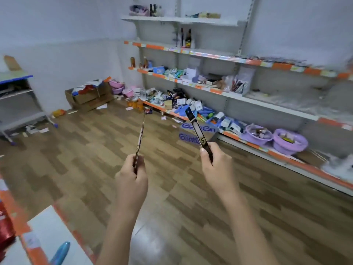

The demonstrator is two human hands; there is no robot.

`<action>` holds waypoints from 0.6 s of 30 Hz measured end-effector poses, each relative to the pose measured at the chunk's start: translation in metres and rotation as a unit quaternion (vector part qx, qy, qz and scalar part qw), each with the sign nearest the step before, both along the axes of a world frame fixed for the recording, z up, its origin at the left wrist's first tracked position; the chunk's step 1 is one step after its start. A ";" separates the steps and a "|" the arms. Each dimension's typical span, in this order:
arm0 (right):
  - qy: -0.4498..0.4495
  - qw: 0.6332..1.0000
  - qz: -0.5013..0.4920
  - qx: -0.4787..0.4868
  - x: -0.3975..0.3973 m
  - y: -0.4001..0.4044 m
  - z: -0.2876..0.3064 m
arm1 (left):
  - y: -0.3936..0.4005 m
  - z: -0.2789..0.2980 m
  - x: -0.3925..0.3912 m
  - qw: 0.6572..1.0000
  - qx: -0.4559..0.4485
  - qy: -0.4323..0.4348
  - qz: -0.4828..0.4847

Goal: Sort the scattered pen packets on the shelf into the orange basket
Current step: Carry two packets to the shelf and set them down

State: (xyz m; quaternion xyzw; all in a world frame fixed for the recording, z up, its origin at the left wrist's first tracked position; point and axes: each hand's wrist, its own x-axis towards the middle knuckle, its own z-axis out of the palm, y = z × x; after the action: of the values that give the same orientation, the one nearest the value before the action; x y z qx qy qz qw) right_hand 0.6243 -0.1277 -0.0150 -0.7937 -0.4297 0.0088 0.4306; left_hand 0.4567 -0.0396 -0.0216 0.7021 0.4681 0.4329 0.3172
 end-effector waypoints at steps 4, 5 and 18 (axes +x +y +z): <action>-0.015 0.995 -0.100 -0.012 0.095 -0.029 -0.004 | 0.014 -0.014 0.082 0.996 -0.020 0.071 -0.052; -0.012 0.993 -0.118 -0.015 0.115 -0.033 -0.006 | 0.019 -0.014 0.101 0.995 -0.019 0.082 -0.061; 0.033 0.963 -0.266 -0.004 0.350 0.013 -0.005 | 0.113 0.022 0.397 0.979 -0.083 0.019 -0.187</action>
State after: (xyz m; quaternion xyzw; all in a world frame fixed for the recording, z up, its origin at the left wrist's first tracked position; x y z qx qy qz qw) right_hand 0.9745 -0.1145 -0.0203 -0.8803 -0.1886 -0.0786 0.4282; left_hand 0.8539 0.0734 -0.0001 0.7564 0.3683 0.3124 0.4411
